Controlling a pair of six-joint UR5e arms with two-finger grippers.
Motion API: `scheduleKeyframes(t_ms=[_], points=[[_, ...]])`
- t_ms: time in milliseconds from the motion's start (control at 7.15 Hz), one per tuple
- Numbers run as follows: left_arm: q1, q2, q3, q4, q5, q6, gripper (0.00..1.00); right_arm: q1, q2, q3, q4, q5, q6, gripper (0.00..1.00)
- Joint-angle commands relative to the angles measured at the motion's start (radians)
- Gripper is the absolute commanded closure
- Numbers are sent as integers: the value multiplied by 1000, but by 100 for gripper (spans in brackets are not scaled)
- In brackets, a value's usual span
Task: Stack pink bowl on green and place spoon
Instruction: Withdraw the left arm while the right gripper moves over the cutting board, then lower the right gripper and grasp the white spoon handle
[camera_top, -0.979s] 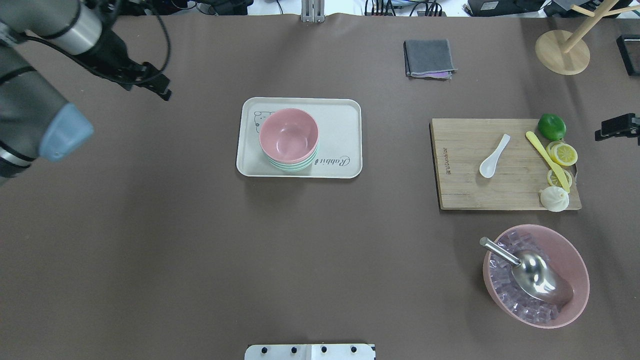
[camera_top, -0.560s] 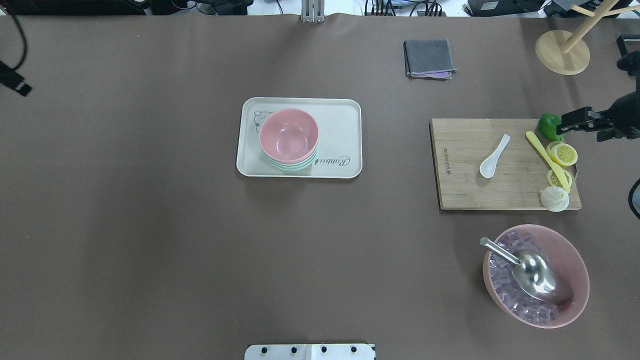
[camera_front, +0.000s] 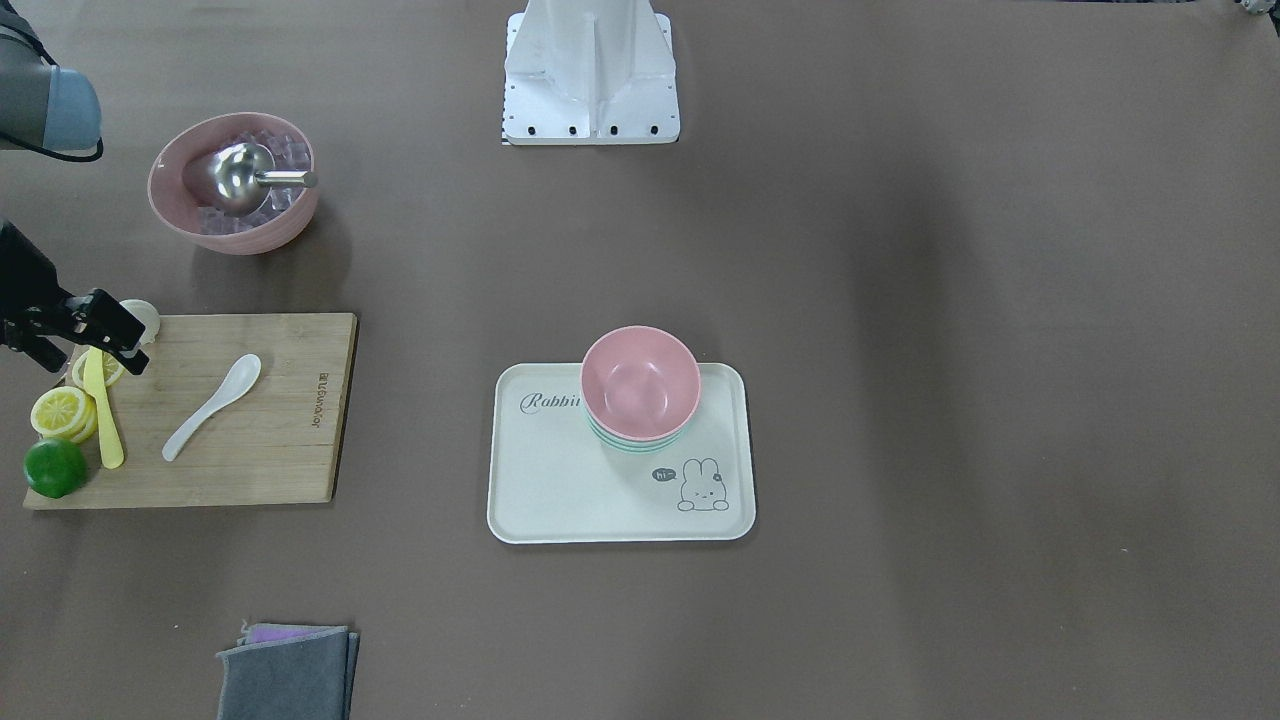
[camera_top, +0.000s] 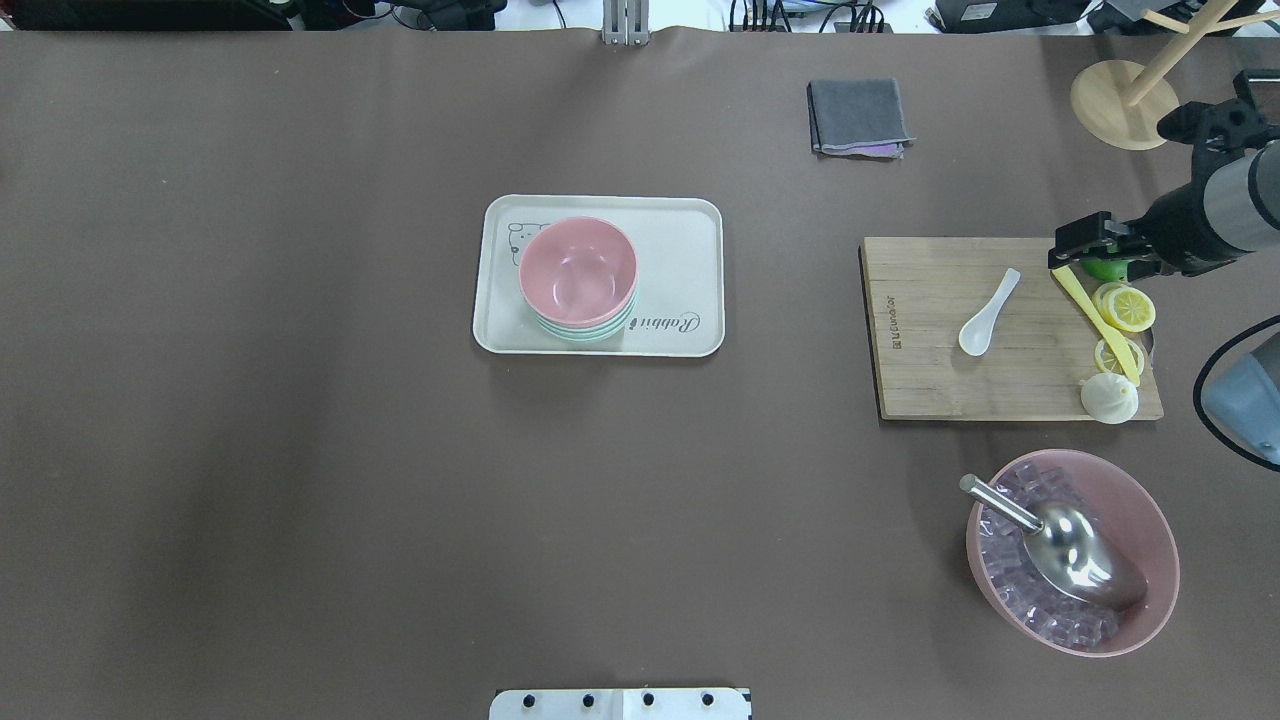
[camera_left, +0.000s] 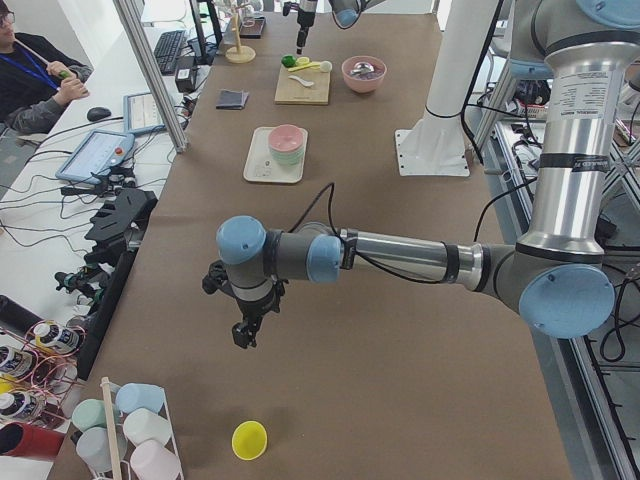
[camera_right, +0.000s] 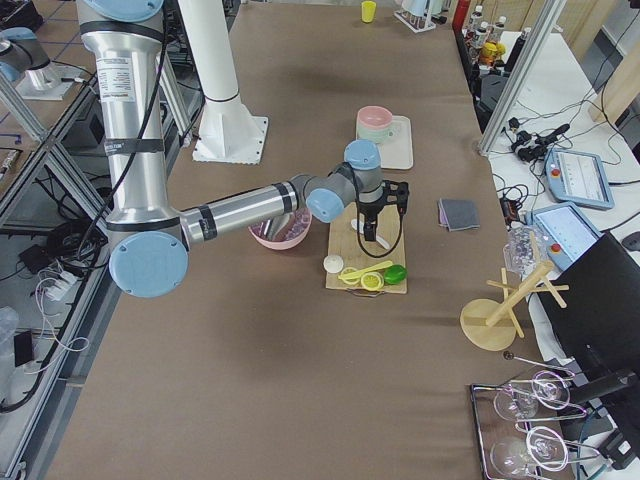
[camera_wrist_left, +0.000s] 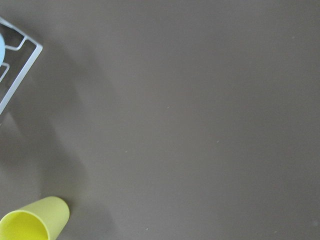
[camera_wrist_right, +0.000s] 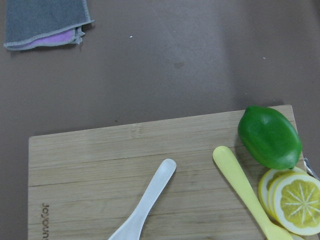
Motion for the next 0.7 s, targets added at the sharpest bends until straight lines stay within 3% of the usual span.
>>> scheduleKeyframes(t_ms=[0,280,560], points=[[-13,31,11,-38,-2,20,2,-79,46,-12,-67,-78,11,0],[-13,28,-6,-38,-2,14,2,-112,103,-70,-63,-114,211,4],[-13,28,-17,-39,-2,15,2,-132,90,-91,-63,-196,365,4]])
